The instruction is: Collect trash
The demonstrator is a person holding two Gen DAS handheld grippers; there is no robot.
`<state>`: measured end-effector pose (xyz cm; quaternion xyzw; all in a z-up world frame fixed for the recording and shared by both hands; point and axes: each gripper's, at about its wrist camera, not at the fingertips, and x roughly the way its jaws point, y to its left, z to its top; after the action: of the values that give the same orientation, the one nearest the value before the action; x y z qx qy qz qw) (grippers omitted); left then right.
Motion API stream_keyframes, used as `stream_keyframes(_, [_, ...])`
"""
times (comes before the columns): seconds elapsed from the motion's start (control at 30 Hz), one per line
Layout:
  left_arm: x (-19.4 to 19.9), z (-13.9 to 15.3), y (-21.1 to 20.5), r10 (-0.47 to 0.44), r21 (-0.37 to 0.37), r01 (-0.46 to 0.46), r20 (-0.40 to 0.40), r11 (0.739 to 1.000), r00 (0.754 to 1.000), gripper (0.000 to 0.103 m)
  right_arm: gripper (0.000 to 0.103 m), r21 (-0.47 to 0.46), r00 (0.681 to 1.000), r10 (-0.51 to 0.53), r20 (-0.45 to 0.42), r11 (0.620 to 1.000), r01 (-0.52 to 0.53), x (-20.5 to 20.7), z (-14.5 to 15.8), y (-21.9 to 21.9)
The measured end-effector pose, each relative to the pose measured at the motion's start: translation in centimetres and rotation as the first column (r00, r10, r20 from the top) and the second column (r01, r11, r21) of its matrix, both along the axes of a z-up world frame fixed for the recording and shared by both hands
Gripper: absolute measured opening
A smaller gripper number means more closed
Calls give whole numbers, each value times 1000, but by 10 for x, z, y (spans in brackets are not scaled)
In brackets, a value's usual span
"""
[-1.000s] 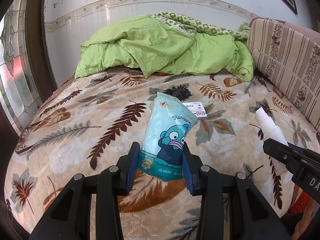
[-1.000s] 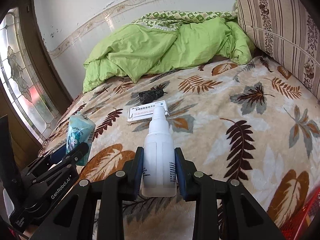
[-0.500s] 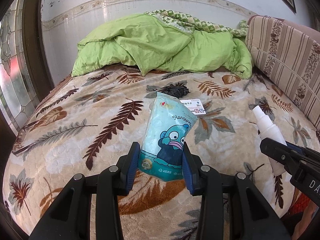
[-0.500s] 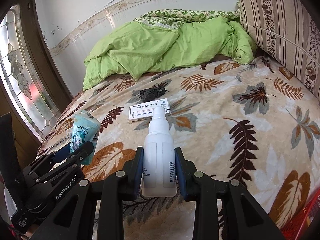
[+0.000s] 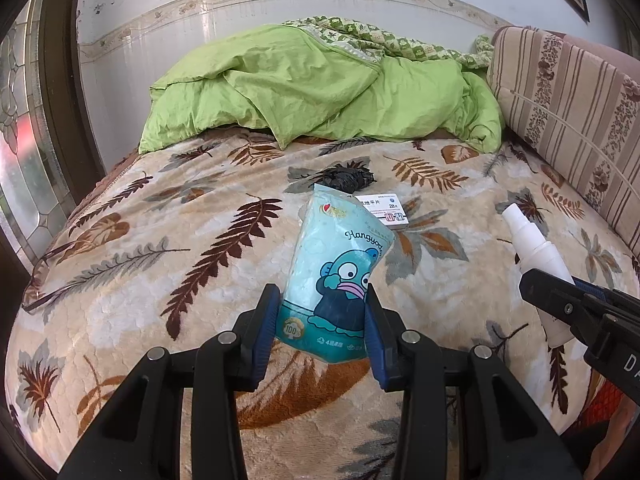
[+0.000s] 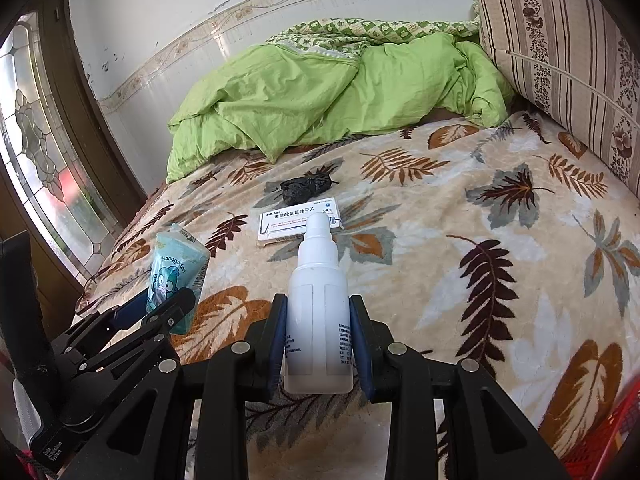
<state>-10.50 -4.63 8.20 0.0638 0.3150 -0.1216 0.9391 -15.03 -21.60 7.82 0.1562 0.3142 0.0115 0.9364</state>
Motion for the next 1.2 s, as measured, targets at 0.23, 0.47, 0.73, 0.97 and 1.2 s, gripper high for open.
stream_keyframes(0.23, [0, -2, -2, -7, 2, 7, -2, 1000, 1000, 39, 32, 2, 1000, -2, 3, 1000, 2, 0, 0, 0])
stream_keyframes(0.47, [-4, -7, -11, -33, 11, 33, -1, 999, 999, 39, 32, 8, 1000, -7, 4, 1000, 7, 0, 0, -1])
stream_keyframes(0.73, [-5, -5, -12, -55, 18, 55, -2, 998, 999, 39, 32, 16, 1000, -13, 3, 1000, 13, 0, 0, -4])
stream_keyframes(0.97, [-5, -5, -14, -66, 23, 66, -5, 998, 998, 39, 32, 19, 1000, -16, 4, 1000, 16, 0, 0, -4])
stream_keyframes(1.2, [-6, -6, -16, -70, 24, 70, -7, 997, 998, 39, 32, 25, 1000, -24, 5, 999, 23, -1, 0, -7])
